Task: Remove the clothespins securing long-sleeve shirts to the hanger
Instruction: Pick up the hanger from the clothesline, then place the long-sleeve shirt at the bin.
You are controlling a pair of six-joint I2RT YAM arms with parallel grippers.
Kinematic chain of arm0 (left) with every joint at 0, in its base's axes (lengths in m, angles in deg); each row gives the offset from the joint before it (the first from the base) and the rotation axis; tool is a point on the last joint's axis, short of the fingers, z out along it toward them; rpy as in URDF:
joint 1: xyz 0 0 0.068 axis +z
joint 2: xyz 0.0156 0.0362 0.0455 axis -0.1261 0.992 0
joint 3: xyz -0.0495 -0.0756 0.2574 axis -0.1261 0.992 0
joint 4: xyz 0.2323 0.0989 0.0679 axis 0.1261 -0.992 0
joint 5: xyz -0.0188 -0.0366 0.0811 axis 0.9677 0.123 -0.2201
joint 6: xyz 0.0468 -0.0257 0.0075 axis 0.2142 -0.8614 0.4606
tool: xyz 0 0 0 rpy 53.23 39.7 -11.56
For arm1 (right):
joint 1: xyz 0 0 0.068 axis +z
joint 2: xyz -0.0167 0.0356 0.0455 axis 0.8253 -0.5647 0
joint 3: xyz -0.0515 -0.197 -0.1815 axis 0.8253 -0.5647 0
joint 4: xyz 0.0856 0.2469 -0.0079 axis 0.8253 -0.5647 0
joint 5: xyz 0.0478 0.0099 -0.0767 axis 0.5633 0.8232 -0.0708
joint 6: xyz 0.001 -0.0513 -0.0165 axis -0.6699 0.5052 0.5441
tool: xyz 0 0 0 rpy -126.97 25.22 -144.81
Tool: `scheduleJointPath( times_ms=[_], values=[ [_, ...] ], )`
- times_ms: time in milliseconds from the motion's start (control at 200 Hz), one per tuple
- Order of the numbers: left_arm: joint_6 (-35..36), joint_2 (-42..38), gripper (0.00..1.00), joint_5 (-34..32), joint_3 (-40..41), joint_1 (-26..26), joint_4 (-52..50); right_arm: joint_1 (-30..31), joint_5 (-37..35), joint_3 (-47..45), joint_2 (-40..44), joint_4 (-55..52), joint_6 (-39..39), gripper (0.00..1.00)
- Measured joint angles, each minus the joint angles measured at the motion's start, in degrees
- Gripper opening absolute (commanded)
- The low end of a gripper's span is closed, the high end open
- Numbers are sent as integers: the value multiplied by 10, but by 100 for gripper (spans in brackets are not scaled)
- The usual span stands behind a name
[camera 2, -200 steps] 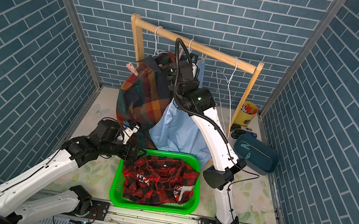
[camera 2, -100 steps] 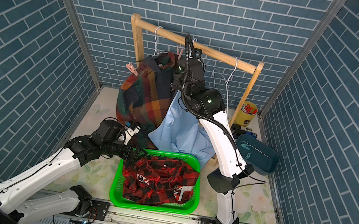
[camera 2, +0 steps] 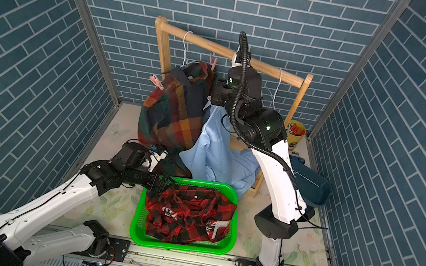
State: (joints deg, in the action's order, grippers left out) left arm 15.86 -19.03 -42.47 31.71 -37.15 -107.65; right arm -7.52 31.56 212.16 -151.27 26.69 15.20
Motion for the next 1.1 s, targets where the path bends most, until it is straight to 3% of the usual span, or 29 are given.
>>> scheduleJointPath(
  times_ms=[475, 840, 1100],
  values=[
    [2, 10, 100, -6, 0, 0, 0, -2, 82, -23, 50, 0, 32, 0],
    [3, 17, 100, -8, 0, 0, -1, 4, 129, -176, 158, 7, 36, 0],
    [4, 17, 100, -7, 0, 0, 0, 4, 193, -149, 153, 4, 41, 0]
  ],
)
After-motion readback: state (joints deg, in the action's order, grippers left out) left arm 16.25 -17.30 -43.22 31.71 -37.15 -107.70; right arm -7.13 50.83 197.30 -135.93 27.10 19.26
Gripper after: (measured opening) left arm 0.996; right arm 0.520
